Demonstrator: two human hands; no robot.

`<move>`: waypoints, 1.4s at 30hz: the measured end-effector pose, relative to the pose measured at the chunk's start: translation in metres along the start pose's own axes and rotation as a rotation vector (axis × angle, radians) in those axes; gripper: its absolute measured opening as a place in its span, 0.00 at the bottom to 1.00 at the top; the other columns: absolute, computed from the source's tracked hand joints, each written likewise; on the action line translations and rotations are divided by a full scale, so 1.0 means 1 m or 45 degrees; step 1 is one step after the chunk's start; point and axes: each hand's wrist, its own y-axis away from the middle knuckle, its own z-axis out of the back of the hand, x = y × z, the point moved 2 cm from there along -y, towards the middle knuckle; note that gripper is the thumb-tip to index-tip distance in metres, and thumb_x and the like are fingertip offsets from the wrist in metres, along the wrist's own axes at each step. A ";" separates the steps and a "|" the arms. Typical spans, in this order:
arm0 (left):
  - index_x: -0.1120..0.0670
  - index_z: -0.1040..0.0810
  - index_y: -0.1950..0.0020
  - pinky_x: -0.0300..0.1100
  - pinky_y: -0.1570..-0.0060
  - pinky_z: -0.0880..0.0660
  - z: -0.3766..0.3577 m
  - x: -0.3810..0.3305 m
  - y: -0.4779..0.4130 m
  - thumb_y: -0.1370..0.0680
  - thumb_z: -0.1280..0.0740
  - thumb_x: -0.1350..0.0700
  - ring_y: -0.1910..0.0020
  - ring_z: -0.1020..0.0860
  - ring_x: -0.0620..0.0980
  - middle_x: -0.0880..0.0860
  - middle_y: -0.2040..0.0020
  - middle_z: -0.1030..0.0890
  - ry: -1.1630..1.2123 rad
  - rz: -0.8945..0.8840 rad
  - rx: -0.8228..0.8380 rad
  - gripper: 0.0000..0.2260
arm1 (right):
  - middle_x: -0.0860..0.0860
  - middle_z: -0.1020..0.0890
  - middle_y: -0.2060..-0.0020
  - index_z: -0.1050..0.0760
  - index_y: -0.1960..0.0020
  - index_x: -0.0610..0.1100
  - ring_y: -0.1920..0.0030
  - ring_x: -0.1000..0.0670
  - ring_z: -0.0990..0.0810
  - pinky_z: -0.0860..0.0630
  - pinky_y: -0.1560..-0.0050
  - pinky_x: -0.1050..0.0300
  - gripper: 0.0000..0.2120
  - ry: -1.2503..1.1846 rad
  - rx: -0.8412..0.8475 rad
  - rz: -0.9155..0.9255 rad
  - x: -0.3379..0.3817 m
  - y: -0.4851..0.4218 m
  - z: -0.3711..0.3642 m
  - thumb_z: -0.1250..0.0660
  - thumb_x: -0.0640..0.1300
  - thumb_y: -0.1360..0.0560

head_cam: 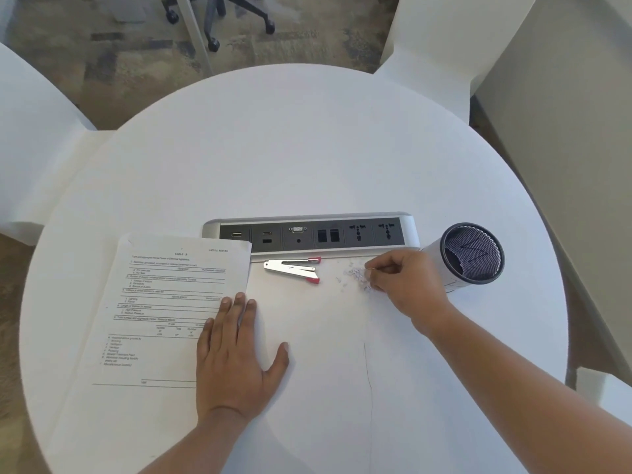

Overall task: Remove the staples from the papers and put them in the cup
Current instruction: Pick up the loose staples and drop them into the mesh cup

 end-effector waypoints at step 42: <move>0.58 0.31 0.26 0.59 0.27 0.38 -0.001 -0.002 -0.002 0.25 0.55 0.28 0.23 0.36 0.58 0.57 0.24 0.31 0.015 -0.010 0.084 0.42 | 0.52 0.17 0.65 0.16 0.59 0.48 0.65 0.50 0.19 0.26 0.67 0.61 0.08 0.789 -0.395 0.272 0.038 0.008 0.139 0.30 0.36 0.29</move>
